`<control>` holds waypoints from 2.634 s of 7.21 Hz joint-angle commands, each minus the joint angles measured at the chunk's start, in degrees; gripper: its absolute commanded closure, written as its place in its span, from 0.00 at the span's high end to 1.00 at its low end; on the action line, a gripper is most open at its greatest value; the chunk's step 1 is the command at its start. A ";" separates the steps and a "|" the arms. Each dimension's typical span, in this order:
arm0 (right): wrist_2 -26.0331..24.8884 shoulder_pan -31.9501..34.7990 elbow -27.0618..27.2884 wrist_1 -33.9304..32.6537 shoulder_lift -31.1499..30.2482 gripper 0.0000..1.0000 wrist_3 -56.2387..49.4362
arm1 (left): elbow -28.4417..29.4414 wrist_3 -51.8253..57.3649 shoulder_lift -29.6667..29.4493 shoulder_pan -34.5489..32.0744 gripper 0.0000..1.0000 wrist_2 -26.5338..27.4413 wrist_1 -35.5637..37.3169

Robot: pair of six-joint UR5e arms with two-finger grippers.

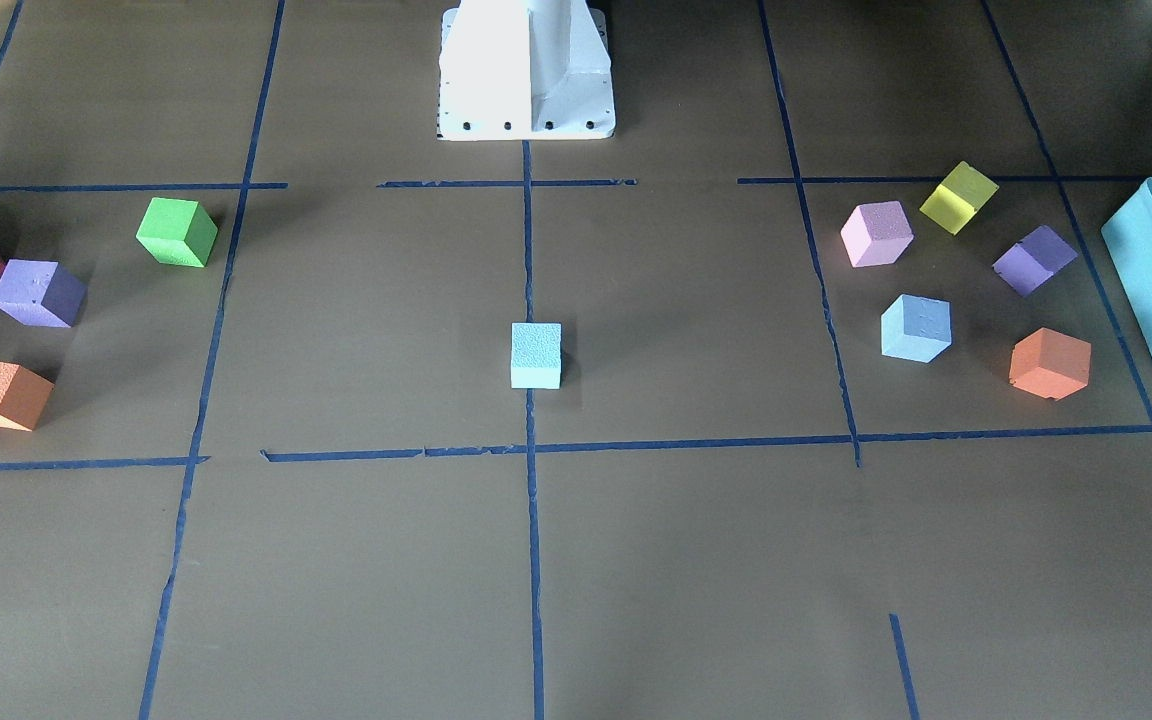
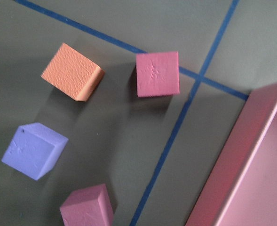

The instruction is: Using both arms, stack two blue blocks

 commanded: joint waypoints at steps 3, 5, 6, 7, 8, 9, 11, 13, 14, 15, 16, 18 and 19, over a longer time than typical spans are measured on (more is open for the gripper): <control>0.79 3.46 0.98 1.64 -4.49 1.00 -0.65 | 2.53 -24.72 -0.55 20.71 1.00 10.74 -19.79; 0.70 3.46 0.80 1.64 -4.49 1.00 -0.65 | 10.78 -30.85 -3.53 24.98 1.00 14.64 -29.75; 0.70 3.46 0.80 1.64 -4.49 1.00 -0.74 | 11.69 -31.39 -4.06 25.60 1.00 14.83 -30.67; 0.70 3.46 0.80 1.64 -4.58 1.00 -0.82 | 11.78 -32.70 -4.59 26.65 1.00 15.01 -30.50; 0.70 3.46 0.71 1.64 -4.58 1.00 -1.00 | 12.48 -33.06 -4.77 28.84 1.00 16.05 -30.50; 0.70 3.46 0.71 1.64 -4.58 1.00 -1.09 | 13.79 -33.07 -5.12 29.90 1.00 17.28 -30.59; 0.70 3.46 0.71 1.64 -4.67 1.00 -1.18 | 16.60 -32.89 -5.64 30.96 1.00 18.43 -30.68; 0.70 3.46 0.62 1.64 -4.67 1.00 -1.26 | 18.46 -33.07 -7.49 31.67 0.84 19.40 -30.68; 0.61 3.46 0.62 1.64 -4.67 1.00 -1.35 | 18.29 -33.33 -7.58 31.67 0.25 19.40 -30.68; 0.70 3.46 0.54 1.64 -4.67 1.00 -1.26 | 17.50 -33.24 -7.49 31.67 0.06 19.49 -30.68; 0.70 3.46 0.54 1.64 -4.67 1.00 -1.09 | 16.02 -33.33 -7.84 31.67 0.02 19.32 -30.24; 0.70 3.46 0.54 1.64 -4.84 1.00 -0.83 | 8.83 -33.51 -15.52 31.58 0.02 19.32 -15.75; 0.70 3.46 0.54 1.64 -4.85 1.00 -0.74 | 7.32 -33.68 -25.24 31.67 0.03 19.49 -2.16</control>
